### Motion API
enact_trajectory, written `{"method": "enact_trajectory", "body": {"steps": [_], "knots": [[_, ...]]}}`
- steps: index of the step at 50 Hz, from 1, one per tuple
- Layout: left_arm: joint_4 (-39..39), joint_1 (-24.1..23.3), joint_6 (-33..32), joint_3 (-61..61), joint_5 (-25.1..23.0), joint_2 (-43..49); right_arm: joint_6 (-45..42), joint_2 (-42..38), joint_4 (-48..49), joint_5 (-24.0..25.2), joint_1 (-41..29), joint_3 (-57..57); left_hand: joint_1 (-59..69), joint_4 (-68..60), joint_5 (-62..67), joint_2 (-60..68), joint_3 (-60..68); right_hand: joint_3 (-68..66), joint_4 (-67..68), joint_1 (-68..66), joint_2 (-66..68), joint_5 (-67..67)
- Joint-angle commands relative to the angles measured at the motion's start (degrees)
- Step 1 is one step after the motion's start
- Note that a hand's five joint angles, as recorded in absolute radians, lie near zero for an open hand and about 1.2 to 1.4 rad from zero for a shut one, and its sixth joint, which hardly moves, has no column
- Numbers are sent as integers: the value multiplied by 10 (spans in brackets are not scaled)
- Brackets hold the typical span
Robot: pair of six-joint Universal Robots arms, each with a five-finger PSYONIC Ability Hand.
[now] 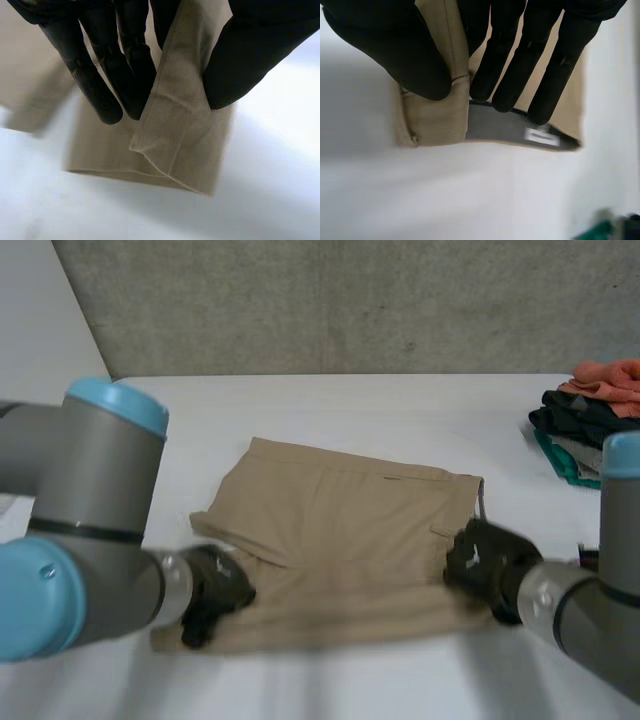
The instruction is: Fold the laundry.
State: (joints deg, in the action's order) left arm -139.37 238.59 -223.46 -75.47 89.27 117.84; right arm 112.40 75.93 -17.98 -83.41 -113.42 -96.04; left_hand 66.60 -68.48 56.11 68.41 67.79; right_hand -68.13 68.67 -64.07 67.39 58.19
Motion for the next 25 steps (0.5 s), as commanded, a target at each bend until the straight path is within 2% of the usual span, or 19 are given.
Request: {"method": "enact_trajectory", "body": {"steps": [1,8,11,16,17,18,19,22,23,25], "knots": [[-59,-1,16,185,53,77,119,-68,117,-54,-7,97,134,-115,139,116,122,-119,113,-159,126,118],[-140,-5,13,384,56,208,199,-159,242,-126,-24,193,134,-115,139,116,122,-119,113,-159,126,118],[-171,-9,15,475,53,270,214,-204,303,-158,-29,232,134,-115,139,116,122,-119,113,-159,126,118],[-211,-13,8,588,63,352,210,-271,377,-185,-36,279,134,-115,139,116,122,-119,113,-159,126,118],[-216,-14,7,603,65,361,208,-282,388,-187,-37,285,124,-105,129,106,112,-65,60,-106,73,65],[-221,-16,6,618,69,371,207,-293,399,-190,-38,292,59,-40,64,41,47,20,-26,-20,-13,-21],[-230,-18,3,640,78,385,202,-315,420,-192,-40,308,-130,149,-125,-148,-142,211,-216,170,-204,-212],[-239,-21,7,659,92,398,199,-345,445,-202,-38,329,-520,539,-516,-539,-532,581,-587,541,-574,-582],[-247,-23,10,663,98,402,199,-359,463,-213,-37,339,-566,585,-561,-584,-578,581,-587,541,-574,-582],[-256,-26,14,662,104,400,203,-366,475,-223,-35,346,-566,585,-561,-584,-578,581,-587,541,-574,-582]]}}
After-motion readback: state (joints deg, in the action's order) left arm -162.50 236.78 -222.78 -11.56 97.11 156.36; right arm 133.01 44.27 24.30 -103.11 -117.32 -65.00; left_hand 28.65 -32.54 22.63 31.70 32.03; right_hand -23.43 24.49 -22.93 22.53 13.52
